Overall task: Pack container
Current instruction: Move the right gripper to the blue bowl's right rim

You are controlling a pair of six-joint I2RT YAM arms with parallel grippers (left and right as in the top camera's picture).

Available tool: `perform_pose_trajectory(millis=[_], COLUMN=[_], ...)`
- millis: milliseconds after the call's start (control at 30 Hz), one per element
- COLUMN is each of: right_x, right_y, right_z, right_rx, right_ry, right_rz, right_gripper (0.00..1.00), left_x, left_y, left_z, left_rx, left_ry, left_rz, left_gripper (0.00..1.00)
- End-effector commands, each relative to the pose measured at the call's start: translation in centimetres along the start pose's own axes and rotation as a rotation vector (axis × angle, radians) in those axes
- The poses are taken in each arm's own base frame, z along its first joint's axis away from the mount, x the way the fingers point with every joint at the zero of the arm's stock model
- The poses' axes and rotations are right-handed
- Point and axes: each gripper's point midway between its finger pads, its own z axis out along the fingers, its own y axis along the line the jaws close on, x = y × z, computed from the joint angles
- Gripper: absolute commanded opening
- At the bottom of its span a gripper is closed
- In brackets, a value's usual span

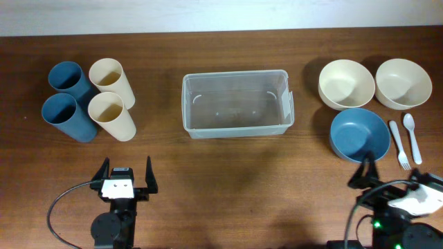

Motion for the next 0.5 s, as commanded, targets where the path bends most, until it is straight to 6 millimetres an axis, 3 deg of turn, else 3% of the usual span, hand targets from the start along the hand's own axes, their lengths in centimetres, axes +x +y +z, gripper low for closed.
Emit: perform_pose_trajectory(millis=[0, 67, 267, 467], right_x=[-1.2, -1.1, -0.5, 1.0], right_y=[-2.6, -3.0, -1.6, 1.4], right_z=[-0.2, -0.1, 0.9, 1.0], right_rx=[0.16, 0.187, 0.128, -0.052], right_ry=[-0.037, -0.032, 0.021, 0.093], right_rz=[0.054, 0.041, -0.058, -0.053], right_gripper=[0.99, 0.99, 0.99, 0.99], left_x=[0.1, 0.1, 0.1, 0.1], left_y=[-0.1, -0.1, -0.1, -0.1], left_z=[0.0, 0.0, 0.0, 0.0], left_rx=[0.008, 0.008, 0.008, 0.008], left_ry=[-0.002, -0.002, -0.002, -0.002], left_rz=[0.012, 0.012, 0.012, 0.012], left_gripper=[0.99, 1.0, 1.0, 1.0])
